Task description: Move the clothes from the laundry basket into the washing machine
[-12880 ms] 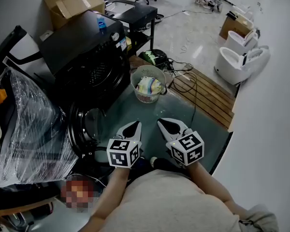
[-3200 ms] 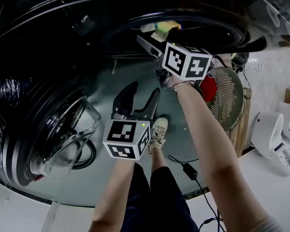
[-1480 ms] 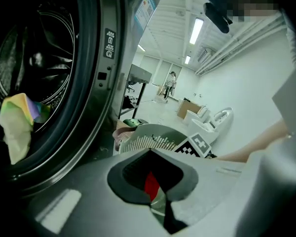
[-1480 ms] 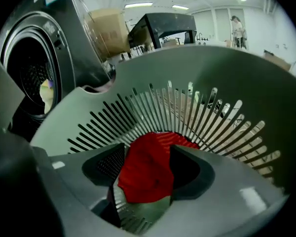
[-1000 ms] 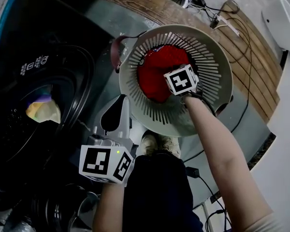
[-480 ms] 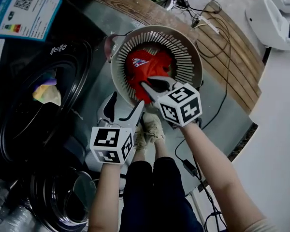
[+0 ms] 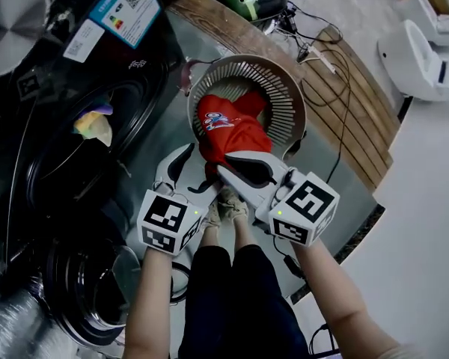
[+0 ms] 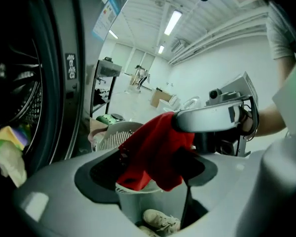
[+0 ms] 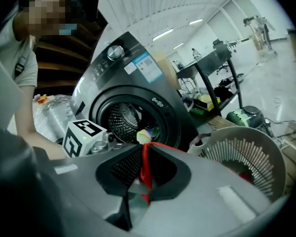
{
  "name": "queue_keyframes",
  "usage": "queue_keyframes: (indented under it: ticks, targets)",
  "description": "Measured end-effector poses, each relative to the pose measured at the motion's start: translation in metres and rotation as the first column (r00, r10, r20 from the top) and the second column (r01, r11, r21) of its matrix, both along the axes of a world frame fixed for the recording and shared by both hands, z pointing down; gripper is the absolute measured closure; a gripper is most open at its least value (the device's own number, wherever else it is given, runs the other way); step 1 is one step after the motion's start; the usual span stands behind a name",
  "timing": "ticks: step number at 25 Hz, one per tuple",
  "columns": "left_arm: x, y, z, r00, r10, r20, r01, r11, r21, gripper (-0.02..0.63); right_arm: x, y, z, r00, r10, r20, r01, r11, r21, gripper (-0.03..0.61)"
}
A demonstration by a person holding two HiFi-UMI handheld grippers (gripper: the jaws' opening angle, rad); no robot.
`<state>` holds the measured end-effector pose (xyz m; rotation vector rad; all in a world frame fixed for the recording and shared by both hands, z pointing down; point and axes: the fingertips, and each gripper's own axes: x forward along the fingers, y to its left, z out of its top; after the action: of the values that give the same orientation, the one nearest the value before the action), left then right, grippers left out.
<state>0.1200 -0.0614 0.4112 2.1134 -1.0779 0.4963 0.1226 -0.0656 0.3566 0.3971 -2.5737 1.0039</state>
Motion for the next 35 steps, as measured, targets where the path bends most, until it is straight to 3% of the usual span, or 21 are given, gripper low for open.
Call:
queue_keyframes:
  ticks: [3, 6, 9, 13, 17, 21, 23, 25, 27, 29, 32, 35]
  targets:
    - [-0.006, -0.006, -0.025, 0.999, 0.023, 0.038, -0.026, 0.995, 0.097, 0.273, -0.018, 0.009, -0.030, 0.996, -0.081, 0.048, 0.080, 0.996, 0.041, 0.525]
    - [-0.010, -0.006, -0.047, 1.000, 0.014, 0.024, -0.018, 0.986, 0.167, 0.409, -0.033, 0.013, -0.047, 0.986, -0.151, 0.067, 0.144, 0.986, 0.087, 0.526]
    - [-0.026, -0.001, -0.055, 0.997, -0.065, 0.028, 0.058, 0.980, 0.189, 0.493, -0.048, 0.013, -0.053, 0.977, -0.199, 0.080, 0.189, 0.975, 0.118, 0.523]
    - [-0.051, 0.015, -0.054, 0.984, -0.172, 0.047, 0.162, 0.972, 0.172, 0.520, -0.062, 0.024, -0.053, 0.971, -0.235, 0.036, 0.225, 0.959, 0.173, 0.497]
    - [-0.086, 0.029, -0.056, 0.960, -0.280, 0.027, 0.272, 0.950, 0.156, 0.523, -0.059, 0.024, -0.039, 0.980, -0.189, -0.054, 0.196, 0.965, 0.174, 0.389]
    - [-0.111, 0.042, -0.066, 0.948, -0.312, 0.060, 0.296, 0.935, 0.195, 0.523, -0.062, 0.030, -0.021, 0.971, -0.201, -0.131, 0.222, 0.960, 0.173, 0.310]
    - [-0.125, 0.049, -0.070, 0.938, -0.339, 0.069, 0.320, 0.926, 0.202, 0.523, -0.073, 0.038, -0.014, 0.953, -0.234, -0.193, 0.276, 0.934, 0.229, 0.265]
    - [-0.137, 0.054, -0.076, 0.925, -0.374, 0.068, 0.353, 0.912, 0.211, 0.526, -0.083, 0.047, -0.005, 0.921, -0.268, -0.282, 0.350, 0.889, 0.296, 0.172]
    - [-0.148, 0.059, -0.086, 0.910, -0.411, 0.050, 0.391, 0.893, 0.222, 0.526, -0.092, 0.055, 0.013, 0.886, -0.294, -0.359, 0.412, 0.856, 0.313, 0.070]
    - [-0.155, 0.066, -0.094, 0.896, -0.443, 0.026, 0.426, 0.875, 0.230, 0.526, -0.099, 0.061, 0.038, 0.852, -0.309, -0.422, 0.454, 0.839, 0.302, 0.037]
    - [-0.165, 0.075, -0.095, 0.879, -0.477, 0.016, 0.462, 0.858, 0.226, 0.527, -0.110, 0.059, 0.071, 0.825, -0.288, -0.487, 0.463, 0.837, 0.290, 0.053]
    - [-0.176, 0.084, -0.089, 0.850, -0.526, -0.020, 0.519, 0.830, 0.205, 0.527, -0.123, 0.054, 0.091, 0.823, -0.247, -0.512, 0.443, 0.843, 0.306, 0.160]
